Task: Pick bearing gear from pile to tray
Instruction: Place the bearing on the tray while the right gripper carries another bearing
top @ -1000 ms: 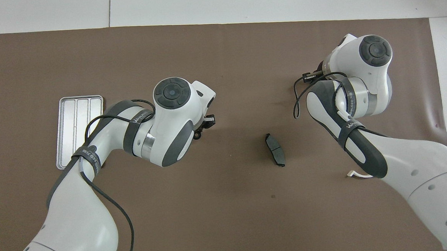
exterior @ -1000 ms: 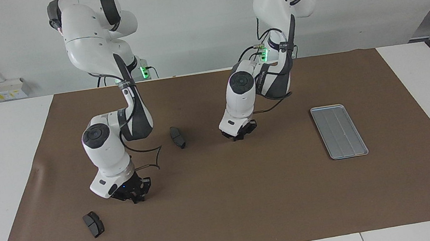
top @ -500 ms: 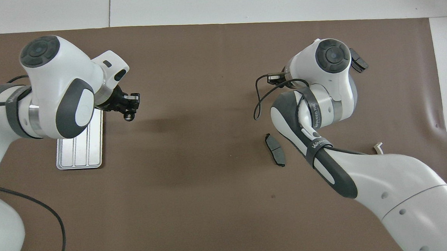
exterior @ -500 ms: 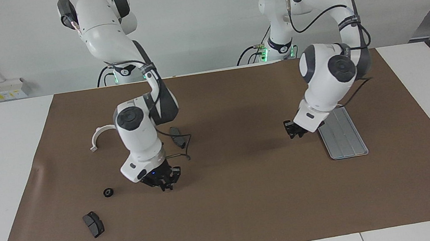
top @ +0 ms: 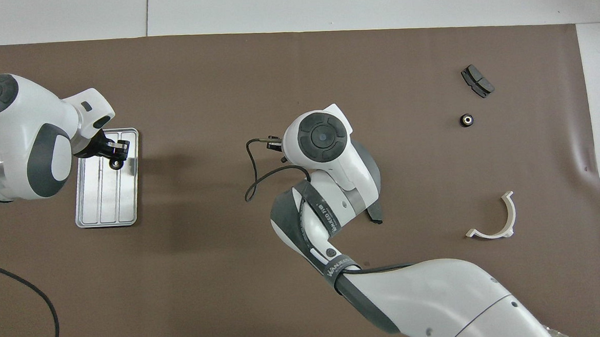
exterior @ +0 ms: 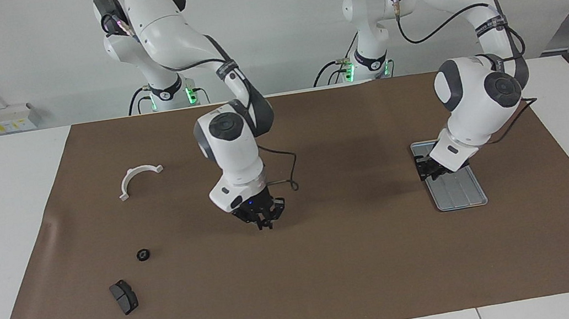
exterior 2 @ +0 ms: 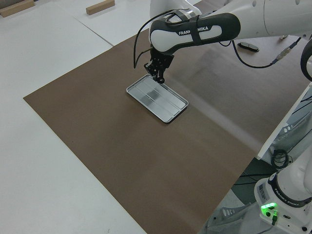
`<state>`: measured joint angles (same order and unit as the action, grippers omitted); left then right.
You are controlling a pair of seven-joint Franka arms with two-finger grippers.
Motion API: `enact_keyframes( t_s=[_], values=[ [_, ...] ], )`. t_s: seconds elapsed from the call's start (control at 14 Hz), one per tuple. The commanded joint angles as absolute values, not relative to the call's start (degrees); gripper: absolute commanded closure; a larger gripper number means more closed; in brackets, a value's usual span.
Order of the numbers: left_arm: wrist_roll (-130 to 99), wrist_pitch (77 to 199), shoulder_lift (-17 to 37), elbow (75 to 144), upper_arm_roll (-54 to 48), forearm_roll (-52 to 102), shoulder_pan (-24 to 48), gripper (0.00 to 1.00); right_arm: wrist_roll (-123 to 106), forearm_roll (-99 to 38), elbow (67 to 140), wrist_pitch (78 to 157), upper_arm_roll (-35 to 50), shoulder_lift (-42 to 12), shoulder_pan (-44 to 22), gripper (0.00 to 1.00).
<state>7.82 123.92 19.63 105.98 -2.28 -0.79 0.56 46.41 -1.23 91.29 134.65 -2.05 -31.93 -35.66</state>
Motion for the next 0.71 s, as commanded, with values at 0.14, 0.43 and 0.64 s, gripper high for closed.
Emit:
enact_keyframes(
  t_s=[0.14, 0.43, 0.64],
  values=[
    [10.9, 131.0, 18.2, 112.0, -2.7, -1.8, -2.4, 1.00, 52.1, 0.7, 91.2, 137.4, -2.2, -34.0, -38.1, 1.00],
    [10.3, 131.7, 18.3, 112.1, -2.8, -1.8, -2.3, 0.22, 52.8, 1.2, 91.5, 138.1, -2.2, -34.2, -38.2, 0.27],
    [10.3, 131.6, 18.5, 110.8, -2.8, -1.8, -1.7, 0.00, 52.8, 6.0, 91.1, 137.3, -2.4, -34.0, -38.0, 0.00]
  ],
)
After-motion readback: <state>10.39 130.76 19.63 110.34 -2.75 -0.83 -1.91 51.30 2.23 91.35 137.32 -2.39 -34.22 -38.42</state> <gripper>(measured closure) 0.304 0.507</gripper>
